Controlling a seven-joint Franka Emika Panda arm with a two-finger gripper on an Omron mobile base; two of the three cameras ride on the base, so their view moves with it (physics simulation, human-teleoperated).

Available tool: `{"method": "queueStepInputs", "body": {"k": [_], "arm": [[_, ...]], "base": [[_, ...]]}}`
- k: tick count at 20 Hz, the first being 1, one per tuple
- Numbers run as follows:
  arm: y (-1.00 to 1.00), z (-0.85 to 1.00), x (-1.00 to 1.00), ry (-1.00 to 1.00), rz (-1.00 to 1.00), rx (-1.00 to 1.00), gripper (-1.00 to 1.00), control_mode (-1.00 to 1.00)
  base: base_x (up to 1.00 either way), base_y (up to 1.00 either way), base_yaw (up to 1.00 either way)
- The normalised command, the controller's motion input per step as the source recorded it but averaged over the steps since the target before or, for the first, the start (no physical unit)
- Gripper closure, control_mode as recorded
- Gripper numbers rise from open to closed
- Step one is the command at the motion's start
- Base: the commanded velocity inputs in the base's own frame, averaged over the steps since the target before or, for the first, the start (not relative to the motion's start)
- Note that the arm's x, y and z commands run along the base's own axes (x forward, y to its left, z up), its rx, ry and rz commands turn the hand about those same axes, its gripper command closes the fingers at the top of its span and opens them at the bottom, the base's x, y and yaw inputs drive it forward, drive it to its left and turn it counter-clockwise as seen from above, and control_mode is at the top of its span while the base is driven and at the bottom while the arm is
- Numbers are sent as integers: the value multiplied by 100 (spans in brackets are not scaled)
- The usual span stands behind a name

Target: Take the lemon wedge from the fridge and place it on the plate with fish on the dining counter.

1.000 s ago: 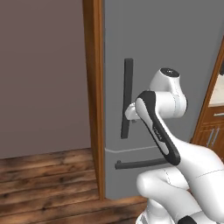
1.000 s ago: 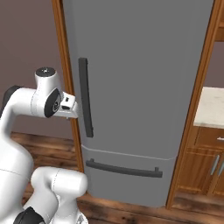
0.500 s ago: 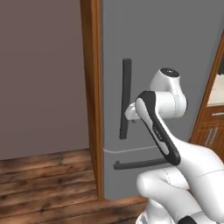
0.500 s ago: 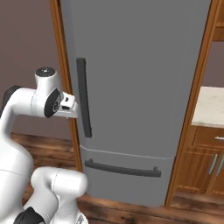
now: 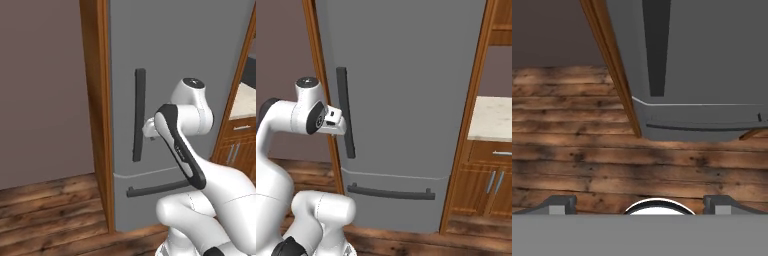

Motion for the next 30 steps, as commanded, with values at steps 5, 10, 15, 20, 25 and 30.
{"method": "queueStepInputs", "body": {"k": [5, 10, 15, 20, 25, 30], "arm": [[0, 0, 0, 0, 0, 0, -100, 100], [0, 0, 0, 0, 0, 0, -100, 100], [0, 0, 0, 0, 0, 0, -100, 100], [0, 0, 0, 0, 0, 0, -100, 100], [0, 0, 0, 0, 0, 0, -100, 100], [0, 0, 0, 0, 0, 0, -100, 100]], "base": [[50, 70, -4], [51, 75, -4], [-47, -9, -4], [-100, -73, -10], [-97, -68, -11], [-9, -32, -4]]}}
